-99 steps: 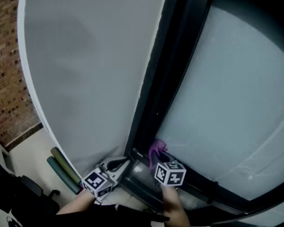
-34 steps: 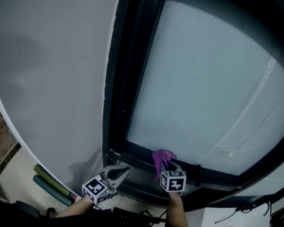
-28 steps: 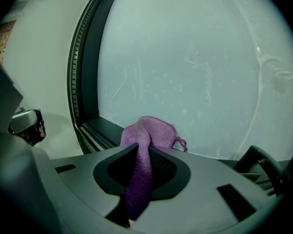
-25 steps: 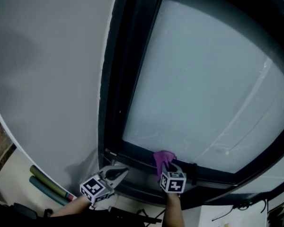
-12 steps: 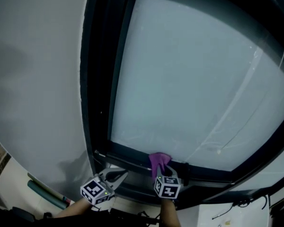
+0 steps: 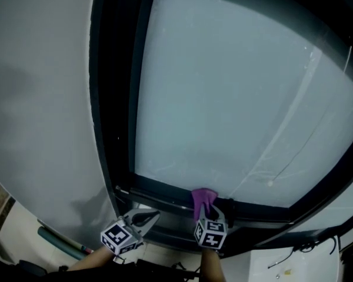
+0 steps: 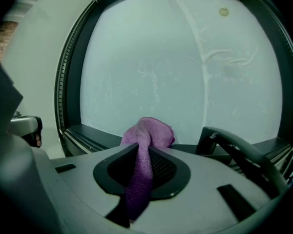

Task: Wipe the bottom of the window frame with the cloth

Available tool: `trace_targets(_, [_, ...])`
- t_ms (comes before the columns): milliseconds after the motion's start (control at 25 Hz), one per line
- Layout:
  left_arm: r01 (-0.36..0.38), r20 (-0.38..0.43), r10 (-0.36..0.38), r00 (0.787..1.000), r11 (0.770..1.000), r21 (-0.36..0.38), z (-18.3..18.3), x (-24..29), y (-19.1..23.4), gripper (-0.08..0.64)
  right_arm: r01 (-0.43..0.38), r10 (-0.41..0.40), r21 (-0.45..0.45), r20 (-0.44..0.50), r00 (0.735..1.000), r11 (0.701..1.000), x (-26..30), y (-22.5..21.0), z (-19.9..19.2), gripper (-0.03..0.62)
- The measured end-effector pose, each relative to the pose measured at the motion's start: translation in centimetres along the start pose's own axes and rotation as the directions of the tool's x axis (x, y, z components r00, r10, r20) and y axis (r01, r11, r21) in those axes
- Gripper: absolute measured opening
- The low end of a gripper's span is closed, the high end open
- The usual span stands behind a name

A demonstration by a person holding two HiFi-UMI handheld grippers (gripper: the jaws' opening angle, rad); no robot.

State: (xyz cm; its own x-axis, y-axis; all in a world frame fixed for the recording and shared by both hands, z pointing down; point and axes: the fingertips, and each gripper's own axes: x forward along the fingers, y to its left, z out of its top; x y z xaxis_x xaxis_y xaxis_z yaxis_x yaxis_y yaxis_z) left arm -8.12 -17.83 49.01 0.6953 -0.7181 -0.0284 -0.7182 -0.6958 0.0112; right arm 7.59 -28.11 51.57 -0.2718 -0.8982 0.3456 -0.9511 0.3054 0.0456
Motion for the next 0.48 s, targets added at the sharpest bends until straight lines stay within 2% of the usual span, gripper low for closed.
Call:
trace_targets(320, [0.017, 0.005, -0.017, 1.0, 1.0, -0.004, -0.1, 0.6, -0.4, 0.002, -0.002, -0.003, 0.133, 0.039, 0.999, 0.991, -0.7, -1.8, -0.2, 0.07])
trace_targets(480, [0.028, -0.007, -0.028, 1.0, 1.0, -0.006, -0.3, 0.9, -0.8, 0.002, -0.001, -0.008, 0.153, 0.059, 0.998, 0.988, -1.1, -1.6, -0.5, 0.071])
